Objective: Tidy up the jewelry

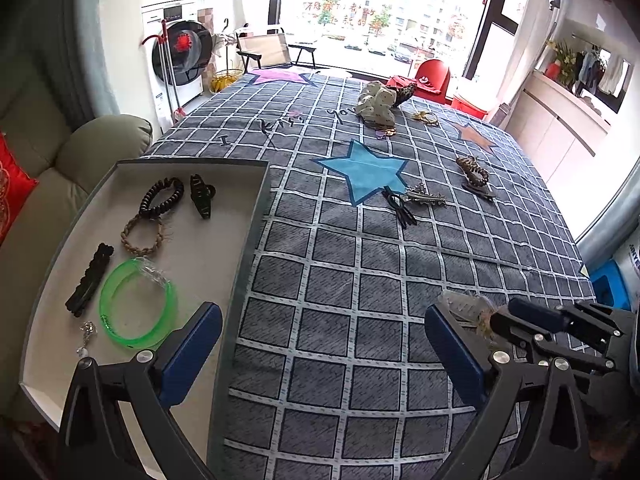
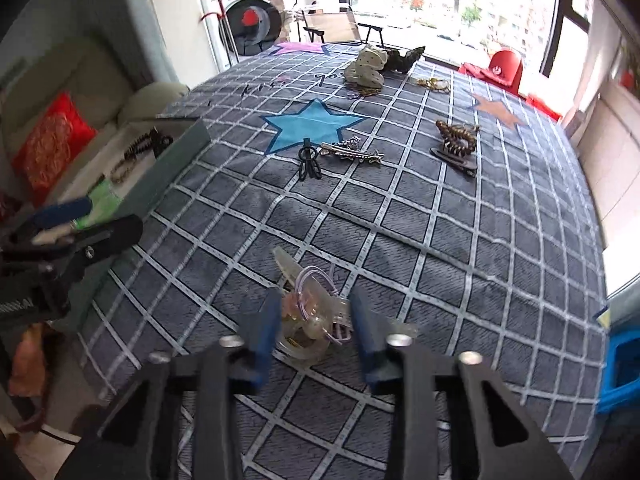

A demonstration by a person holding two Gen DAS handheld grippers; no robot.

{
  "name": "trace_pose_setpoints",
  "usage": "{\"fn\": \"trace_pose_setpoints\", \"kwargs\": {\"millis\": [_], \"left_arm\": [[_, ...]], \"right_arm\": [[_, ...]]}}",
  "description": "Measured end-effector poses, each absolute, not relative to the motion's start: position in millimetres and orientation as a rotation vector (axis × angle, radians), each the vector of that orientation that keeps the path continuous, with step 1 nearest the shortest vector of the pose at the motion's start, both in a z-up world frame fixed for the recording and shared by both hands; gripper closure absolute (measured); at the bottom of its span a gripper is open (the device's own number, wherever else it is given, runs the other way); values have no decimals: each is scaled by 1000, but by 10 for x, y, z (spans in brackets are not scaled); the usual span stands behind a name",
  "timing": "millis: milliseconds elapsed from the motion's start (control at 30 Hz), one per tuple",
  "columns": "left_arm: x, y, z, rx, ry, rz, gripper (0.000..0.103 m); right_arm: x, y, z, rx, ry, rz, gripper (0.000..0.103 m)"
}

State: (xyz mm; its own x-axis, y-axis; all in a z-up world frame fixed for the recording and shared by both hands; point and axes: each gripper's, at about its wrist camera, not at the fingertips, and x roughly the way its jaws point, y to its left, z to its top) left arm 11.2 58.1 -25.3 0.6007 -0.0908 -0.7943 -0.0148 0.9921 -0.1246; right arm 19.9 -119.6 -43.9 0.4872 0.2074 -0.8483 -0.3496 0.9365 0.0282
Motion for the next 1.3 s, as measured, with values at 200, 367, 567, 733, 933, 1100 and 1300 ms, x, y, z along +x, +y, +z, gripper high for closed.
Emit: {"fn": "trace_pose_setpoints", "kwargs": {"millis": [200, 367, 567, 733, 933, 1100, 1300], "left_arm": [[149, 517, -280, -111, 939, -54, 1], [178, 405, -299, -100, 949, -89, 1], [194, 40, -318, -65, 962, -219, 1], [184, -322, -382, -15, 976, -313, 1], [104, -395, -488, 23, 996, -322, 1], [78, -198, -508, 18, 998, -266, 1], [112, -72, -561, 0, 1010, -243, 1]], "right_arm": [[187, -1357, -392, -76, 987, 340, 97], [212, -1674, -305, 82, 972, 343, 99], [261, -2026, -311, 178, 975, 279, 102], [284, -2198, -381, 268, 1004, 319, 102], [388, -2002, -336, 249, 1040, 456, 81], [426, -1647, -261, 107, 1037, 534, 44], [529, -1390, -459, -58, 1106, 490, 50]]}}
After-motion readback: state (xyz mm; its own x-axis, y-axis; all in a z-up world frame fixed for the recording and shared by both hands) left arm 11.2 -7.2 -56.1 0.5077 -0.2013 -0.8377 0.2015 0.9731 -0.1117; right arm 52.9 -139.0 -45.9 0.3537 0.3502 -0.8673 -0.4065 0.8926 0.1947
